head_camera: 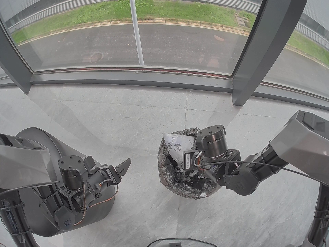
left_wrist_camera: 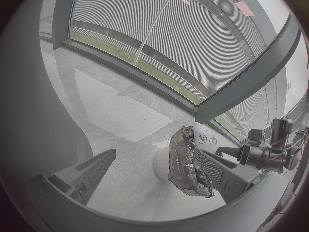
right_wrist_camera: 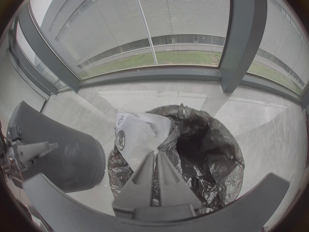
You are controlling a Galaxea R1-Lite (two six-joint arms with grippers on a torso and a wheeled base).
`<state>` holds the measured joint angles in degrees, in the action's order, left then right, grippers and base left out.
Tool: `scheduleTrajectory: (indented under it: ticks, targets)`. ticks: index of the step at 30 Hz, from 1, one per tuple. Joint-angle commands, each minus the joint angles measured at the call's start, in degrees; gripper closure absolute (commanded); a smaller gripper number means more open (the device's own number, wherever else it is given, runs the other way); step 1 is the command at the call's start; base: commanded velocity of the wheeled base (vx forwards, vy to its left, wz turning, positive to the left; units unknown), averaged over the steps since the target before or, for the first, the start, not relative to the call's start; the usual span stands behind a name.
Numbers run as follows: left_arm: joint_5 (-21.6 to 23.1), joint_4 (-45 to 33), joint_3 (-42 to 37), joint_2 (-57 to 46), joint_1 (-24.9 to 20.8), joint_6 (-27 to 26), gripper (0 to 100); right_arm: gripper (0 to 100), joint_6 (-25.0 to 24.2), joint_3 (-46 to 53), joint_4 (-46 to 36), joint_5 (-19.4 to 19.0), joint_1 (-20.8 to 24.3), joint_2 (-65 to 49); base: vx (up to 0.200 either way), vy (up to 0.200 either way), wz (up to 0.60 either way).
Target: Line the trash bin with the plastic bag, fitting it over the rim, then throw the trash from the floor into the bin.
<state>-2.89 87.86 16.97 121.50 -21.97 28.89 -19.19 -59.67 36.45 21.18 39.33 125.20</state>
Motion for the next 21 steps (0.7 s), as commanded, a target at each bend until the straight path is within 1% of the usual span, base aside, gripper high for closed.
scheduleTrajectory:
  ticks: [1,7,13,21]
  targets:
    - [-0.01,0.03,0.08,0.40,-0.01,0.02,0,100,-0.06,0.96,0.11,0.09,-0.22,2.16,0.000,0.000,0.00]
    - [-0.01,0.03,0.08,0.49,-0.01,0.02,0,100,-0.06,2.98,0.29,0.09,-0.39,2.60,0.000,0.000,0.00]
    - [-0.01,0.03,-0.01,0.49,-0.01,0.02,0,100,0.12,4.39,4.07,0.18,-0.92,4.70,0.000,0.000,0.00]
    - [-0.01,0.03,0.08,0.93,-0.09,0.02,0,100,-0.06,5.00,4.33,0.36,-1.62,6.81,0.000,0.000,0.00]
